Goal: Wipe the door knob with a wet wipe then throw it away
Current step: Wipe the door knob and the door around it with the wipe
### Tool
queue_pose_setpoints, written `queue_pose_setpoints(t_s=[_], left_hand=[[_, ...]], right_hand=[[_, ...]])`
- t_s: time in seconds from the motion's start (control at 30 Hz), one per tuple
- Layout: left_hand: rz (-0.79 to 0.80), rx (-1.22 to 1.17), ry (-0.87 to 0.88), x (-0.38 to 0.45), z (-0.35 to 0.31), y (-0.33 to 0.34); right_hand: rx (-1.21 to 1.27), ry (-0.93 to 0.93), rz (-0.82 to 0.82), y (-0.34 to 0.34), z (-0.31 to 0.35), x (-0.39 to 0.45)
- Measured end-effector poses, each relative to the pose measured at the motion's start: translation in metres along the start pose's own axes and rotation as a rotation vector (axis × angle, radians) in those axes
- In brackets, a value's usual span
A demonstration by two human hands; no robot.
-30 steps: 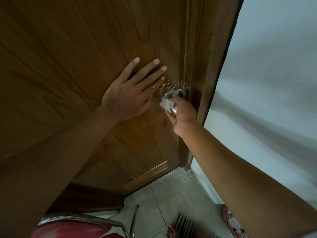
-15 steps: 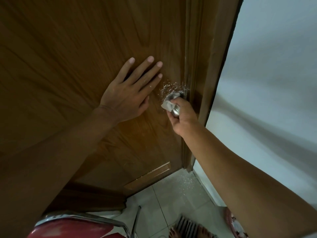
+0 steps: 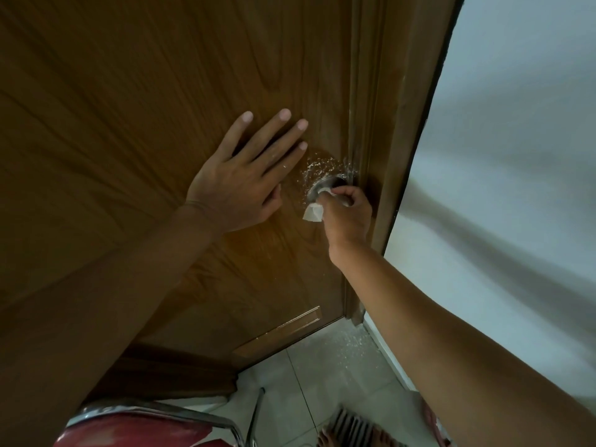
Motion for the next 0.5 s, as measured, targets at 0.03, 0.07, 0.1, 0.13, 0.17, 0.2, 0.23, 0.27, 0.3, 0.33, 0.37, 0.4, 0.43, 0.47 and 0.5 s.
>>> queue_pose_setpoints(t_s=[0.03, 0.07, 0.1, 0.13, 0.17, 0.2, 0.23, 0.27, 0.3, 0.33, 0.37, 0.4, 0.43, 0.47, 0.5], left_hand=[[-0.003, 0.000, -0.001, 0.000, 0.000, 0.000], [-0.006, 0.000, -0.001, 0.000, 0.000, 0.000], [-0.007, 0.000, 0.000, 0.000, -0.001, -0.001], [-0.004, 0.000, 0.001, 0.000, -0.001, -0.001], [-0.002, 0.000, 0.002, 0.001, -0.001, -0.001], [-0.002, -0.001, 0.002, 0.001, 0.000, -0.001], [-0.006, -0.001, -0.001, 0.001, 0.000, -0.001], [-0.010, 0.000, -0.004, 0.001, 0.000, -0.001], [-0.012, 0.001, -0.006, 0.000, 0.000, -0.002], [-0.015, -0.001, -0.008, 0.000, 0.000, -0.002], [-0.017, -0.003, -0.009, 0.001, 0.000, -0.002], [-0.019, -0.004, -0.009, 0.001, 0.000, -0.003], [-0.020, -0.005, -0.008, 0.001, 0.000, -0.003], [-0.019, -0.006, -0.007, 0.001, 0.000, -0.004], [-0.017, -0.006, -0.006, 0.001, 0.000, -0.004]], right_hand=[[-0.001, 0.008, -0.039, -0.003, 0.000, -0.002], [-0.012, 0.000, -0.070, -0.004, 0.001, -0.003], [-0.028, -0.012, -0.094, -0.006, 0.002, -0.004], [-0.052, -0.037, -0.110, -0.007, 0.003, -0.004], [-0.087, -0.089, -0.125, -0.010, 0.008, -0.005], [-0.150, -0.183, -0.134, -0.011, 0.016, -0.007], [-0.248, -0.321, -0.125, -0.011, 0.028, -0.009], [-0.365, -0.489, -0.098, -0.006, 0.041, -0.014], [-0.456, -0.634, -0.061, 0.000, 0.050, -0.019], [-0.489, -0.715, -0.044, 0.004, 0.053, -0.023], [-0.468, -0.717, -0.057, 0.002, 0.053, -0.022], [-0.397, -0.657, -0.107, -0.004, 0.052, -0.020], [-0.294, -0.559, -0.171, -0.011, 0.047, -0.016], [-0.196, -0.455, -0.235, -0.018, 0.040, -0.011], [-0.148, -0.378, -0.286, -0.021, 0.036, -0.008]])
Point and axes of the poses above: each hand's wrist, its own x-axis towards the middle knuckle, its own y-axis out of the palm, z = x × y, the point moved 10 cm from there along x, towards the middle knuckle, and after that the axes turned 8 degrees about -y, right-handed, at the moved point
